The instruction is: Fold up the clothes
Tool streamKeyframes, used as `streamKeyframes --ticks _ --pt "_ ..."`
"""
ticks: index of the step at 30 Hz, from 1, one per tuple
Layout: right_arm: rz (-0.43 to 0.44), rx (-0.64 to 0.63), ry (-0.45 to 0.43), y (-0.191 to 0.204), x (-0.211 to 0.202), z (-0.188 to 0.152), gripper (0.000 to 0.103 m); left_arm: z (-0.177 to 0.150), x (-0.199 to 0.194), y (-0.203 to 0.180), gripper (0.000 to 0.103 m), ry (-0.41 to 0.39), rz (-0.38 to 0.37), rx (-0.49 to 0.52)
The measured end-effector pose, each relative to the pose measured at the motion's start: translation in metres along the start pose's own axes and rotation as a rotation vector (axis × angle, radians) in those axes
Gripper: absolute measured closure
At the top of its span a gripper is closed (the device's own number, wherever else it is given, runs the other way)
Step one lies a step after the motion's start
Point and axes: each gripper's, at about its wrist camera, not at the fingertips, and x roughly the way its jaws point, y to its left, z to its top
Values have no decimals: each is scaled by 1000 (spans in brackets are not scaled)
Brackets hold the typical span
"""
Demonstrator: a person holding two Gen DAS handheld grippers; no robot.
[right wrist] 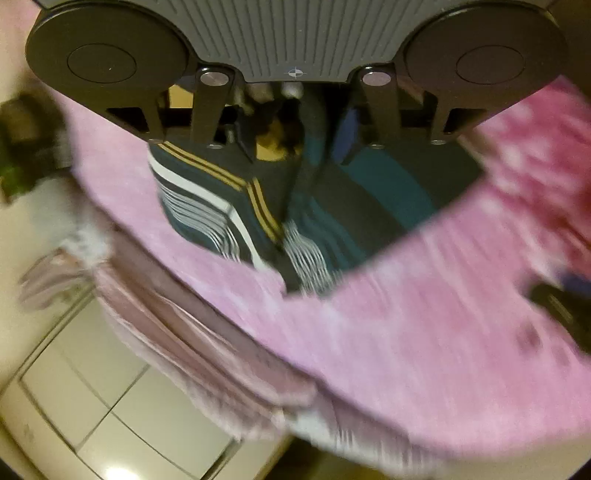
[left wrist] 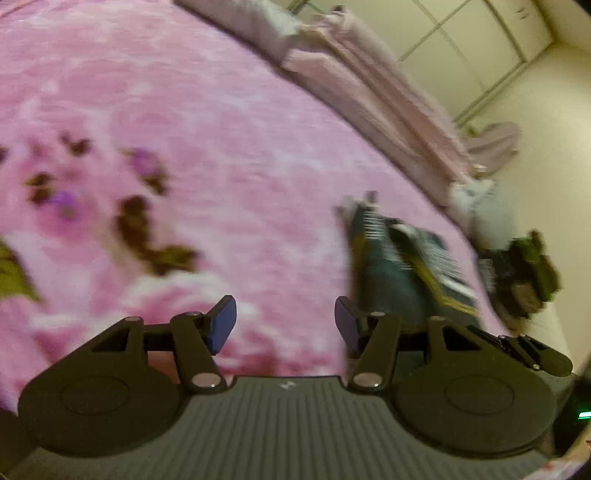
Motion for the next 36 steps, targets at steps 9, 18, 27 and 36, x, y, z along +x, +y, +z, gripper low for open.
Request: streamKeyframes --ticks 9,18,27,36 --pt "-45 573 6 -164 -17 -32 57 2 66 -77 49 160 -301 -33" --pt "209 1182 153 -268 66 -98 57 20 157 -110 49 295 -258 -17" --pt "237 1199 152 -287 94 -101 57 29 192 -132 47 345 -284 17" --pt "249 1141 130 -270 111 -85 81 21 193 -134 77 348 -271 93"
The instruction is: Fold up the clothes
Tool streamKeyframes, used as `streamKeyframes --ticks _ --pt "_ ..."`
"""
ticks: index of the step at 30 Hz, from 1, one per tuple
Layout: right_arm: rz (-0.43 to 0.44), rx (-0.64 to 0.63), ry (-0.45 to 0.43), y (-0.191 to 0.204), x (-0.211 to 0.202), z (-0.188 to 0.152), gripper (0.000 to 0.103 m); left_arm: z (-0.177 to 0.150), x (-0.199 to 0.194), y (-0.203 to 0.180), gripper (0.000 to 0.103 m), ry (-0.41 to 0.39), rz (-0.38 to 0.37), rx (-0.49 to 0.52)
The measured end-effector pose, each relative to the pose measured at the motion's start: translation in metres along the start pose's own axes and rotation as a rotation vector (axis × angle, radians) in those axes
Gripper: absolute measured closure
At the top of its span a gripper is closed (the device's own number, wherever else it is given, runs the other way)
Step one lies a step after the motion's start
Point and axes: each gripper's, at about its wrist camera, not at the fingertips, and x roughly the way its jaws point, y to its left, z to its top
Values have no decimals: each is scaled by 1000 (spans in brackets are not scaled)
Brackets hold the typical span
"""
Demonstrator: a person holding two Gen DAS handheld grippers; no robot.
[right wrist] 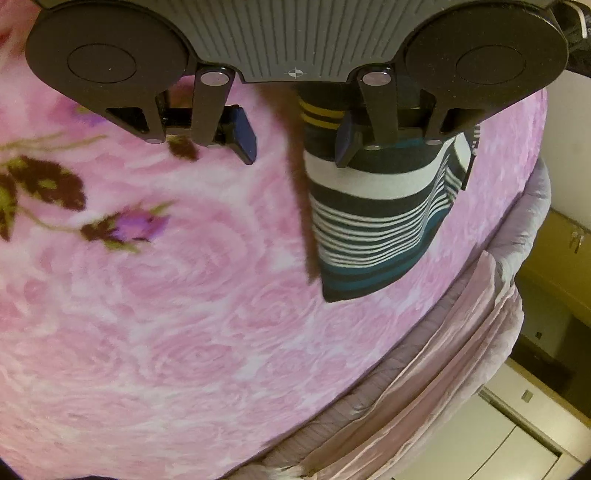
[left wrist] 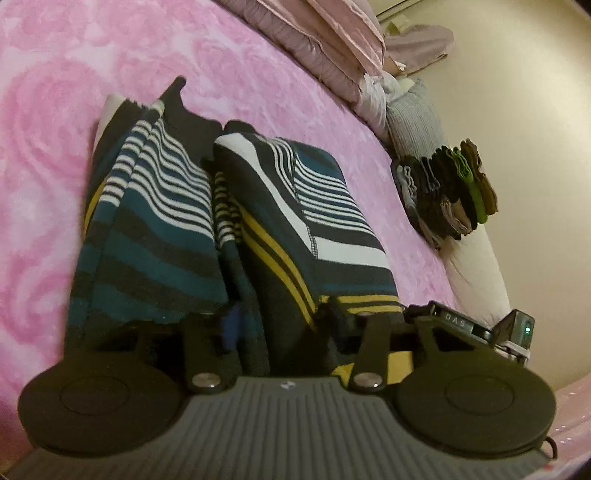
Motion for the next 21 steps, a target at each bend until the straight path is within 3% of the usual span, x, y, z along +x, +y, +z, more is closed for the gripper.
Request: streamKeyframes --ticks 1,5,9,13,17,21 --pt "20 -37 1 10 -1 0 103 1 -4 -3 87 -23 -8 19" --pt "-24 -189 -8 54 3 -8 103 2 -40 -24 88 -178 19 176" --pt "26 -260 19 85 16 -20 103 3 -78 -10 89 -264 69 191" --pt "25 -395 36 115 35 -48 103 -9 -83 15 89 -267 145 178" --pt "-38 -558 -18 129 50 -78 103 -19 -87 34 89 -296 142 164" --pt "-5 -589 -59 122 44 -85 103 -23 -77 45 80 -292 182 155"
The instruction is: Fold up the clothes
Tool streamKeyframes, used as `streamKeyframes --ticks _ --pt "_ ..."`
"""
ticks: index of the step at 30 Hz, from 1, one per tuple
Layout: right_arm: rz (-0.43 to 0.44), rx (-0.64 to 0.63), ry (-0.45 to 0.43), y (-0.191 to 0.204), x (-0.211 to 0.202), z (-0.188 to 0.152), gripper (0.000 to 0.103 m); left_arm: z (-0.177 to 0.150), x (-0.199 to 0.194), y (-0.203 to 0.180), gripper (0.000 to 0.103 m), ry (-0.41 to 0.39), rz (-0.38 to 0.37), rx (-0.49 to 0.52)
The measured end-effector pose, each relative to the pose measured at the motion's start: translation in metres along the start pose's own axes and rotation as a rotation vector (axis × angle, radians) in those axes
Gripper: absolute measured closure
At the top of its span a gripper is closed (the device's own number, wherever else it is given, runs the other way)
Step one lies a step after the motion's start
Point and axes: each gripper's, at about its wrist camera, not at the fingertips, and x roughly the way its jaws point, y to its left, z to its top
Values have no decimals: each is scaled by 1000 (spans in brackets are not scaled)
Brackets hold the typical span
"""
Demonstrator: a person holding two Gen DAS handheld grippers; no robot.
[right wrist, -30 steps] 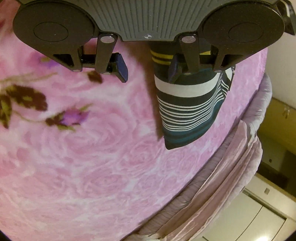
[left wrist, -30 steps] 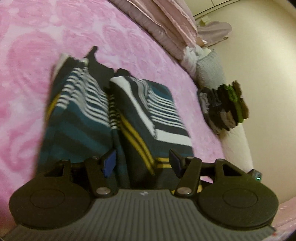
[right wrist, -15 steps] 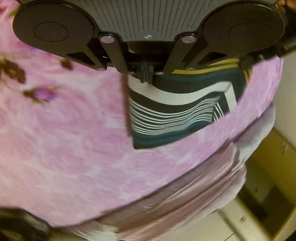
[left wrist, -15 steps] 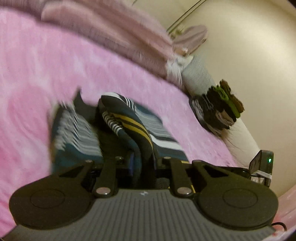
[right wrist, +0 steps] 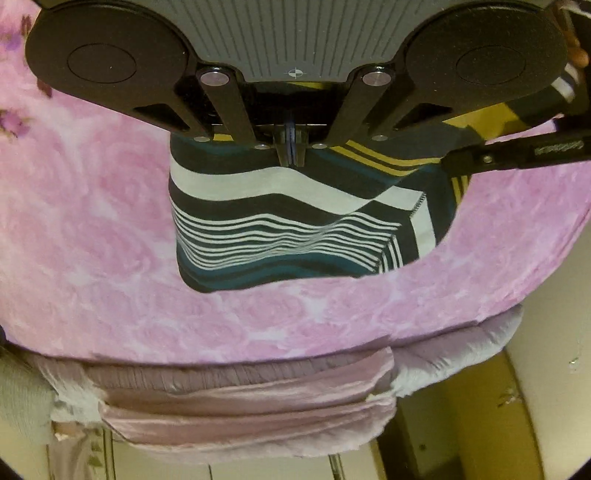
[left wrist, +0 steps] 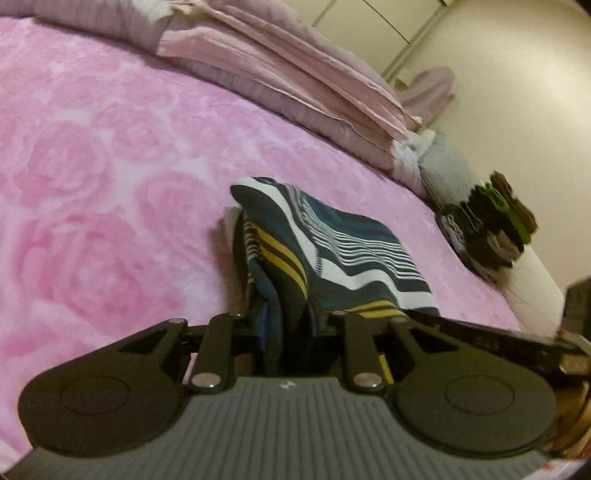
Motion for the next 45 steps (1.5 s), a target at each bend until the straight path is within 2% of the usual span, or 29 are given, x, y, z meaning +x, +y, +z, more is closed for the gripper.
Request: streamKeyframes --ticks 1,3,6,9,13,15,18,19,20,21,22,24,27,28,29,30,31,32,34,36,39,42,43,44,45 --pt "16 17 -15 -5 -9 0 103 1 -3 2 74 -9 10 -12" --pt "44 41 -51 -15 -34 -4 103 1 -14 -3 71 -25 70 -9" --pt "69 10 -98 -25 -75 -21 99 -2 -50 -15 74 -80 98 -3" --pt "59 -30 -114 -27 -103 -41 90 -13 -84 -30 66 -92 44 8" --pt "57 -32 -122 -21 -118 -66 89 -34 -112 -52 66 -97 5 29" --pt "71 -18 -130 -17 -118 -73 89 -44 -114 -68 67 -107 -16 99" --pt "61 -74 -122 -9 -102 -84 89 -59 -97 -91 68 -116 81 274" --pt "40 -97 -75 -6 -88 -88 89 -65 -86 -92 77 -95 139 321" --pt "31 -107 -53 -6 -79 -92 89 -71 -69 -88 79 -30 211 336" --pt "28 -123 -49 -5 -74 -96 89 -77 -57 -79 80 15 224 314" --pt "21 -156 -57 -3 -72 -99 89 -86 -50 -69 80 17 220 280" --pt "13 -189 -55 1 -77 -98 89 -94 -53 -67 80 -20 225 253" --pt "42 -142 -57 -8 -88 -94 88 -95 -61 -77 80 -28 265 237" --pt "52 -95 -61 -14 -95 -92 85 -95 -68 -80 80 -31 270 210" --pt "61 -41 -74 -21 -101 -93 70 -95 -77 -81 80 -43 272 169" --pt "69 29 -96 -32 -108 -94 58 -96 -88 -81 70 -59 271 119" --pt "86 116 -122 -45 -114 -96 33 -98 -101 -80 58 -75 258 59" --pt "115 209 -137 -60 -117 -100 28 -101 -111 -76 52 -84 227 -16" --pt "185 365 -100 -83 -112 -103 28 -109 -122 -66 48 -70 149 -183" --pt "265 511 -83 -100 -101 -108 28 -117 -116 -55 46 -43 88 -314" --pt "357 629 -58 -109 -82 -111 28 -127 -98 -42 46 -30 52 -453" --pt "399 698 0 -110 -57 -113 29 -131 -80 -30 46 -48 9 -602" --pt "406 713 -2 -108 -50 -115 32 -132 -74 -27 47 -54 0 -632" --pt "408 715 -4 -106 -45 -114 53 -132 -70 -25 49 -63 -5 -655" --pt "426 729 6 -107 -40 -113 61 -132 -67 -24 52 -75 -14 -669"
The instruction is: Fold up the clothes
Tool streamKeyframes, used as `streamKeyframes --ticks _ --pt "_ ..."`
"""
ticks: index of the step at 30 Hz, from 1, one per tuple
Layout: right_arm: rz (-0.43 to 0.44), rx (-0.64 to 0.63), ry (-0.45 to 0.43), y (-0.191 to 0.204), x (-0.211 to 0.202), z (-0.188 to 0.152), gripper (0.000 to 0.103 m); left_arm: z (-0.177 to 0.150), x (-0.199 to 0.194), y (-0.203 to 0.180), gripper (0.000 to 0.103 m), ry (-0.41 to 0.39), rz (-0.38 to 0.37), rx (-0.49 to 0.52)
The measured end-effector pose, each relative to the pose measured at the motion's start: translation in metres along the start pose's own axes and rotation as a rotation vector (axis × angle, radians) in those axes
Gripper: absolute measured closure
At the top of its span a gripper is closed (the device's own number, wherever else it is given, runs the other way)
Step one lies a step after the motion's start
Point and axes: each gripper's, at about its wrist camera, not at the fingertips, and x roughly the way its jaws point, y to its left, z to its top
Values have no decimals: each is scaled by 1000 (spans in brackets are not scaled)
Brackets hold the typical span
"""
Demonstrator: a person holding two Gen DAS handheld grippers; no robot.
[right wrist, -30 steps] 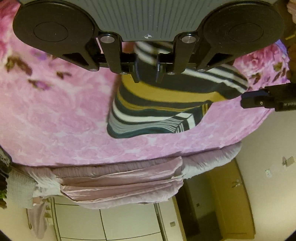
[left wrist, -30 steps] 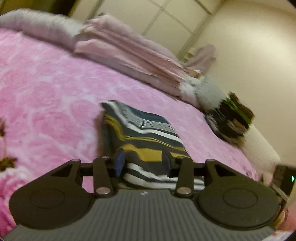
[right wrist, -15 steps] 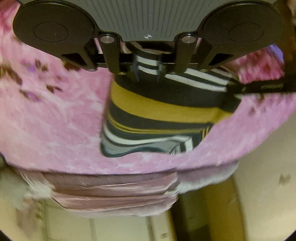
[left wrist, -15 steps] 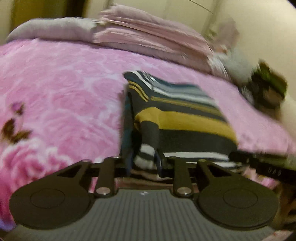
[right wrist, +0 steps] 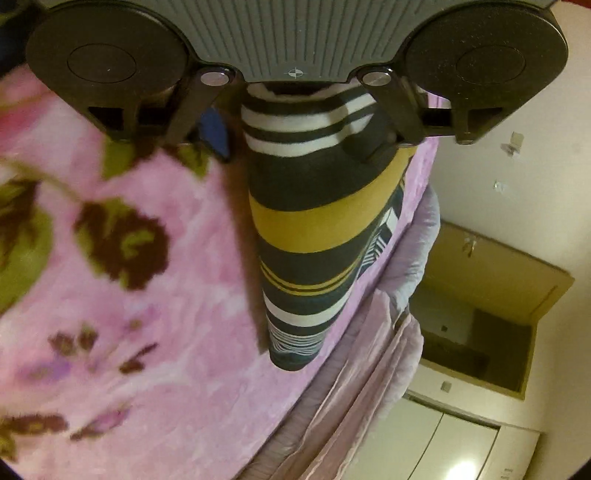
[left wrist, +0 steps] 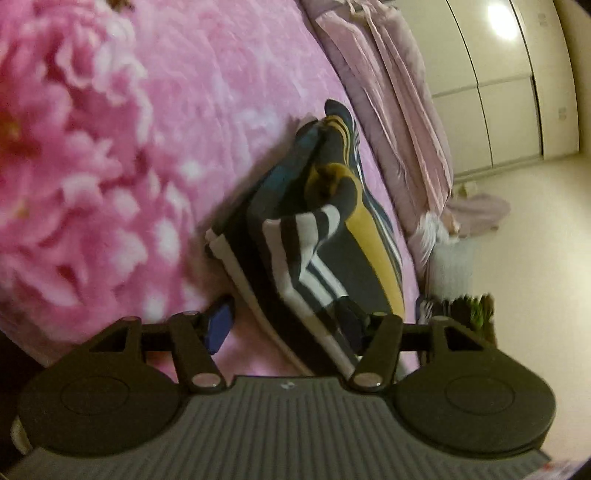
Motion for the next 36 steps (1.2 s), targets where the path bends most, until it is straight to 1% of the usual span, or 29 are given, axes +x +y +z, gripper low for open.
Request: streamKeyframes --ticks 1,2,3,4,5,6,8,10,11,12,13,14,15,16,17,19,20,21,22,23,25,27,28,29,30,31,32,34,36 --pt "8 24 -4 -1 2 0 67 3 4 1 64 -6 -4 -7" --pt "15 26 -4 -1 1 0 74 6 7 1 73 -11 -2 -9" --pt "15 18 -6 3 0 -1 76 9 7 2 84 -17 -10 -10" --pt "16 20 -5 8 -3 -4 78 12 7 2 87 -23 -15 -2" --pt "30 26 9 14 -4 -8 79 16 2 -1 87 -30 -15 25" --pt "47 14 29 22 -4 -16 79 20 -5 -5 88 -58 -13 68" --pt "71 -64 111 48 4 -40 80 32 -23 -8 88 -135 11 131" --pt "85 -108 199 62 18 -62 80 48 -38 -3 88 -211 41 142" --pt "73 -134 232 67 27 -69 75 57 -43 2 88 -234 75 147" --pt "38 -173 257 70 34 -72 71 62 -44 5 87 -232 93 150" --pt "10 -200 267 70 35 -71 63 66 -43 9 86 -218 99 153" --pt "1 -213 267 69 34 -66 51 67 -42 11 84 -198 103 153" --pt "-5 -218 244 67 26 -56 46 65 -42 12 81 -189 106 152" --pt "-8 -214 201 63 17 -46 39 61 -45 12 79 -189 102 154" --pt "-14 -203 147 59 8 -35 33 57 -49 13 79 -189 102 155" --pt "-53 -152 53 47 -3 -4 28 50 -55 19 72 -163 84 122" --pt "-59 -119 24 40 -5 9 26 47 -57 23 70 -145 72 96" --pt "-41 -82 15 31 -1 23 25 44 -58 28 65 -133 63 72" --pt "-22 -34 22 20 7 37 25 41 -56 31 62 -120 52 51" --pt "-34 29 20 9 17 49 25 38 -53 32 62 -116 38 38" --pt "-11 125 30 -6 38 65 25 34 -47 32 62 -118 20 10" --pt "38 157 13 -6 57 75 25 37 -41 34 62 -115 -5 -30" --pt "64 149 18 -4 63 76 42 41 -39 34 69 -118 -4 -37" --pt "29 136 16 -1 68 75 56 46 -38 33 75 -126 -10 -32" --pt "-5 116 8 2 71 72 61 51 -36 32 82 -136 -7 -23" --pt "-17 99 -9 5 69 67 68 59 -35 30 85 -140 -1 -8" --pt "-23 99 -23 7 65 61 72 69 -34 27 86 -146 5 10" --pt "-32 112 -25 15 56 36 74 86 -33 22 86 -165 26 38" --pt "-35 93 -9 33 45 7 75 108 -32 18 86 -210 70 83"
